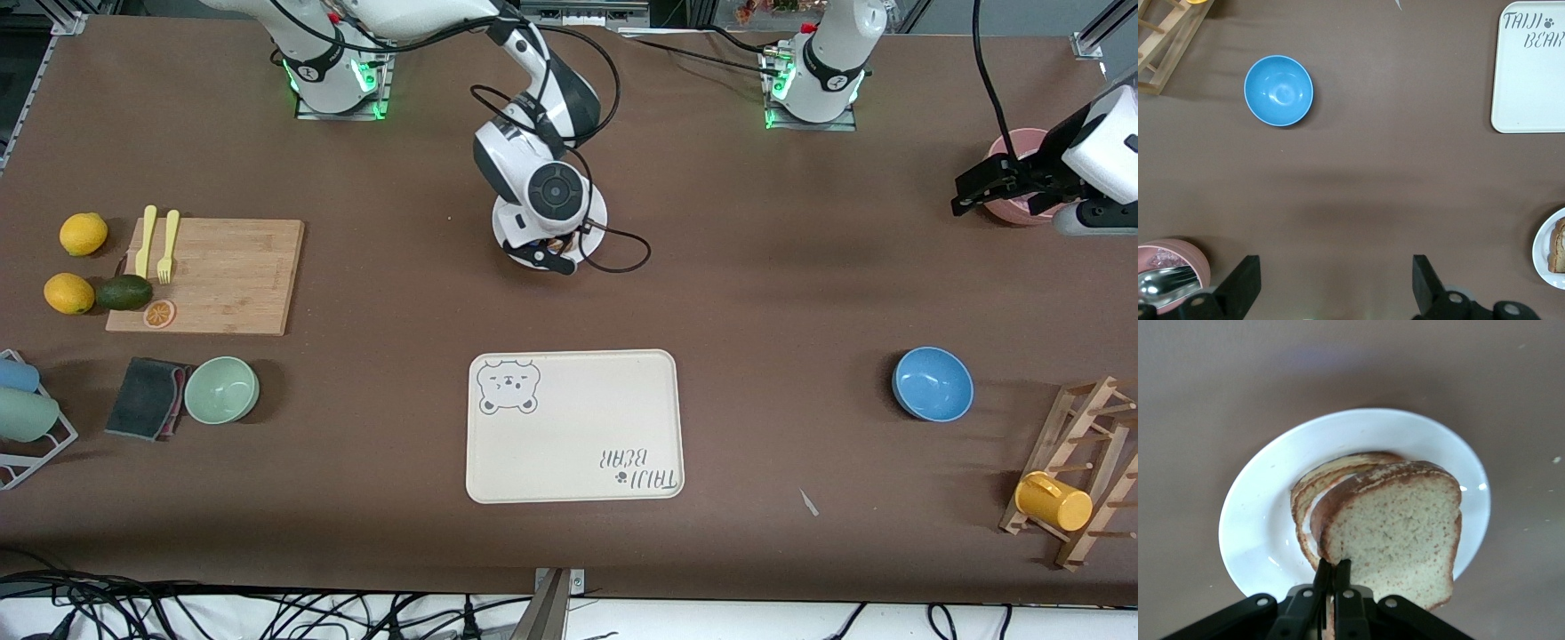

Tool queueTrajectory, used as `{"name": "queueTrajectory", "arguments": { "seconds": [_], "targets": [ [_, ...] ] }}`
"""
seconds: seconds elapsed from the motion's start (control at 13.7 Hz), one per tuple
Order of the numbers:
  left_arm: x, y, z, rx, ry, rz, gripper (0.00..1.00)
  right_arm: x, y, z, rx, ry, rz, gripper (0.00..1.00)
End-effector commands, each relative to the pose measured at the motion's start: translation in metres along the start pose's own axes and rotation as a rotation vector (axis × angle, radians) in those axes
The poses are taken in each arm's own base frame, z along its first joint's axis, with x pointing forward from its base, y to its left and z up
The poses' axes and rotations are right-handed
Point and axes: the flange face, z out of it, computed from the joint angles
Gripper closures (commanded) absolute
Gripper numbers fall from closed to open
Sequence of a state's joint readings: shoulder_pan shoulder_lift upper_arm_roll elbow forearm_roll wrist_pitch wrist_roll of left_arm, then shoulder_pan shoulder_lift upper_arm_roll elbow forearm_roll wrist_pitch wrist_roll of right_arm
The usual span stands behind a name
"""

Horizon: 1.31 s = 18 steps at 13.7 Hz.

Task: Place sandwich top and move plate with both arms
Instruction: 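Carry the bread slice with the right gripper onto the egg toast on the plate, then open the right gripper and withdraw it toward the cutting board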

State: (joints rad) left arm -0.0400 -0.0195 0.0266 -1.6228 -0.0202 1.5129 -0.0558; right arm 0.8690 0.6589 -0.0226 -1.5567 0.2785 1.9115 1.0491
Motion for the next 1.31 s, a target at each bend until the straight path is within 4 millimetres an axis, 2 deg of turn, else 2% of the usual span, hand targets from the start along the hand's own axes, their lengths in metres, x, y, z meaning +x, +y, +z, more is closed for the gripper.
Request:
{"name": "queueTrajectory", "arguments": {
  "seconds": [0.0, 0.15, 0.22, 0.29, 0.36, 0.44, 0.58, 0.8, 0.95, 1.24],
  "targets": [
    [-0.001, -0.002, -0.002, -0.001, 0.009, 0.007, 0.0, -0.006, -0.011, -0.003, 0.022, 0.006, 0.004, 1.0],
    [0.0, -0.002, -0.001, 0.0, 0.008, 0.007, 0.0, -0.009, -0.014, -0.003, 0.027, 0.017, -0.002, 1.0],
    [0.0, -0.002, -0.001, -0.001, 0.008, 0.004, 0.0, -0.006, -0.013, 0.0, 0.022, 0.023, 0.001, 0.85],
    [0.0, -0.002, -0.001, -0.001, 0.008, 0.006, 0.0, -0.004, -0.013, 0.0, 0.023, 0.035, 0.023, 0.43],
    [0.0, -0.002, 0.0, -0.001, 0.008, 0.006, 0.0, -0.003, -0.013, -0.003, 0.026, 0.054, 0.045, 0.11],
    [0.001, -0.002, 0.0, -0.001, 0.008, 0.005, 0.0, -0.002, -0.012, -0.008, 0.019, 0.083, 0.041, 0.0],
    [0.002, -0.002, 0.0, -0.002, 0.015, 0.004, 0.0, 0.0, -0.011, -0.022, 0.025, 0.105, 0.017, 0.0],
    [0.005, 0.0, 0.003, -0.004, 0.015, 0.007, 0.0, 0.015, 0.001, -0.069, 0.068, 0.126, -0.019, 0.0],
    [0.008, 0.0, 0.006, -0.003, 0.014, 0.007, 0.0, 0.037, 0.025, -0.096, 0.05, 0.132, -0.068, 0.0],
    [0.011, 0.003, 0.018, -0.002, 0.003, 0.012, 0.0, 0.09, 0.09, -0.153, 0.012, 0.158, -0.224, 0.0]
  ]
}}
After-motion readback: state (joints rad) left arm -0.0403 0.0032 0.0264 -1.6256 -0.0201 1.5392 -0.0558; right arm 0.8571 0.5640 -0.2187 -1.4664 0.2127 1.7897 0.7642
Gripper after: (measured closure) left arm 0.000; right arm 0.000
